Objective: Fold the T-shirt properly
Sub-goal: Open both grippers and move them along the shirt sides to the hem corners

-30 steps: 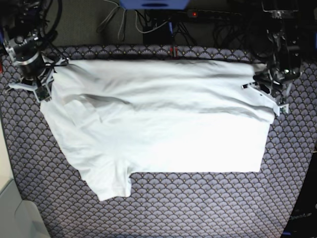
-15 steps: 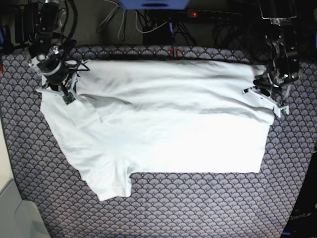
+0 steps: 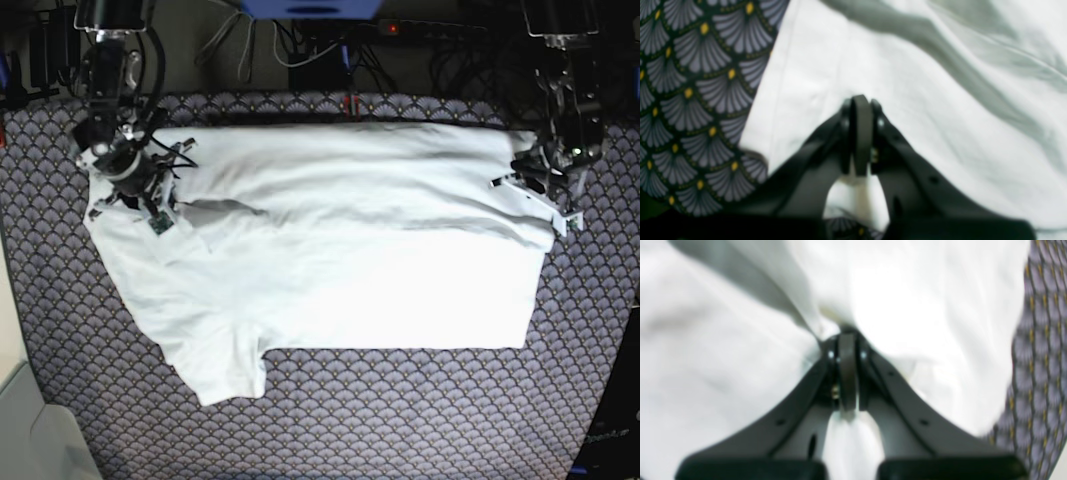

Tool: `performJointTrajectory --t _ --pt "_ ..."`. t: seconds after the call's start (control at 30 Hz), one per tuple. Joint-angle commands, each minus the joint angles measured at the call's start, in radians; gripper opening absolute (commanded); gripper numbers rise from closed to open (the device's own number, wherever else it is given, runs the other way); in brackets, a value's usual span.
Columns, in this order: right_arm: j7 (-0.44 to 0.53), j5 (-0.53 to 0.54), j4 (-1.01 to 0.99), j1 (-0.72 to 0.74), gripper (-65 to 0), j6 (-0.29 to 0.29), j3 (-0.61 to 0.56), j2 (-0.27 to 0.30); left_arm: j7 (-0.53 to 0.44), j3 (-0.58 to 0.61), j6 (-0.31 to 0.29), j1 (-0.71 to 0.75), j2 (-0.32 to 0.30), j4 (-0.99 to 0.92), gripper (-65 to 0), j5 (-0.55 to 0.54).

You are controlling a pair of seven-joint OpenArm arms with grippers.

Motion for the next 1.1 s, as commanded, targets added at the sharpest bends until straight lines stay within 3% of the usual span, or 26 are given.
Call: performJointTrajectory --t 0.0,0.23,0.47,0.87,0.93,1.07 --pt "0.028 0.019 0.009 0.041 -63.5 0.007 -0.011 0.004 0.037 0.000 0.010 0.008 -0.008 0.002 -64.5 0.015" --pt "0.031 -0.015 0.089 0.173 -63.5 0.007 -0.012 -0.004 0.037 -0.006 0.010 0.009 -0.009 0.002 -64.5 0.015" --pt "0.033 -0.073 0.170 0.179 -63.5 0.007 -0.019 -0.004 0.037 -0.008 0.010 0.009 -0.009 0.013 -64.5 0.012" --pt "0.028 -0.097 0.175 0.196 -63.3 0.007 -0.022 0.001 0.038 -0.023 0.018 0.006 -0.011 0.306 -64.0 0.015" --pt "0.027 -0.097 0.158 0.219 -60.4 0.007 -0.022 0.001 0.038 -0.063 0.013 -0.002 -0.005 0.344 -63.1 0.015" --pt "0.027 -0.107 0.110 0.282 -47.7 0.007 -0.014 0.002 0.038 -0.120 0.011 -0.057 -0.003 0.369 -55.8 0.014"
